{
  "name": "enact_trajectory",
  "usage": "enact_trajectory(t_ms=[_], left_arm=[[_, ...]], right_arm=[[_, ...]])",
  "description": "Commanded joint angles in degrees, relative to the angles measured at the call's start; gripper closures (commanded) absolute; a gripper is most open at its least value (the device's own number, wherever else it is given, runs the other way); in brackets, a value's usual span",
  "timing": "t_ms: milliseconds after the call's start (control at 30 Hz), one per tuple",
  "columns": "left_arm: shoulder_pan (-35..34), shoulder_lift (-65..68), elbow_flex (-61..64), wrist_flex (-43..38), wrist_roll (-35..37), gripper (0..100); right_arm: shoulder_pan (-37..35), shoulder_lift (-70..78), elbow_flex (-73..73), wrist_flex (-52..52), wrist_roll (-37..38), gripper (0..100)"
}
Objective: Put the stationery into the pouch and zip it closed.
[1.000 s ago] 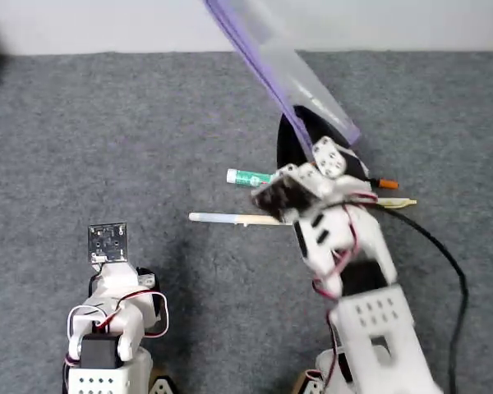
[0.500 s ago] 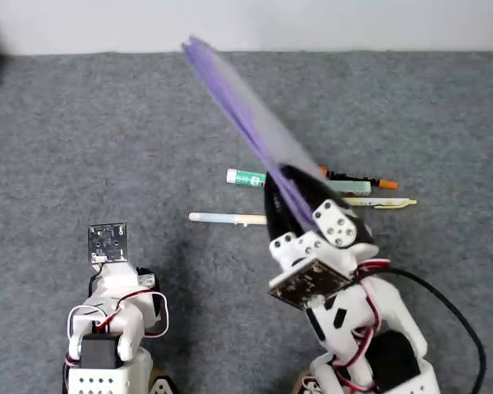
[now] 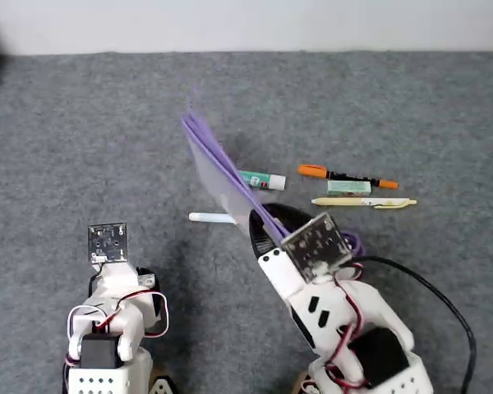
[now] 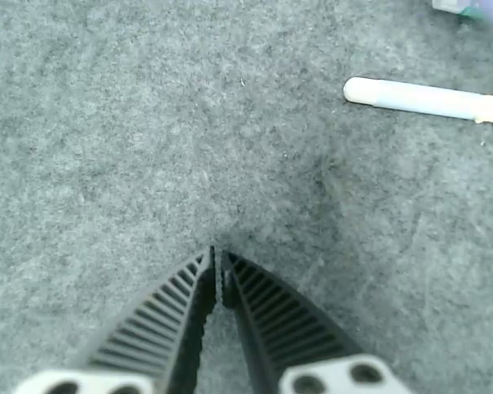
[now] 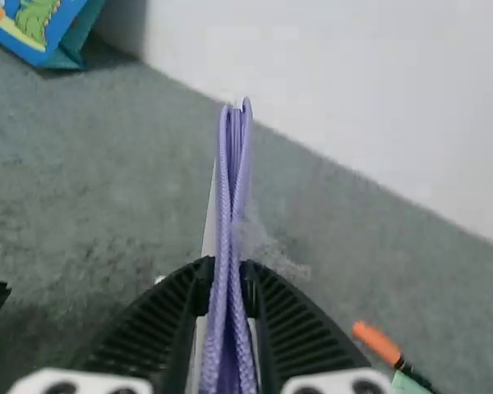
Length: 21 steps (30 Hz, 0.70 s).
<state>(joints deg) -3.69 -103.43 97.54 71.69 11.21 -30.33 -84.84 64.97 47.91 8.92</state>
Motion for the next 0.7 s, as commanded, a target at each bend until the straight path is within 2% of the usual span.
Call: enact_trajectory(t_ms=[0,133,300,500,667], left_arm=[[-0.4,-0.9,-1.2,0.2,0.7,99],[-0.4,-0.9,-1.2,0.2,0.7,99],[-0.4,-0.9,-1.2,0.2,0.7,99],[-0.4,-0.9,-1.2,0.2,0.7,99],[-0.4,-0.9,-1.2,0.2,0.7,99]], right_arm=[[2.8,4.9,3.0,-3.0,-1.2,98.6],[5.8,10.7,6.7,-6.5,-0.5,98.4],[9.0,18.9,7.7,-10.9,6.2,97.3],[15.7,28.0,7.4,-14.5,9.8,74.2],[23.1,32.0,3.4,-14.4,13.5,74.2]])
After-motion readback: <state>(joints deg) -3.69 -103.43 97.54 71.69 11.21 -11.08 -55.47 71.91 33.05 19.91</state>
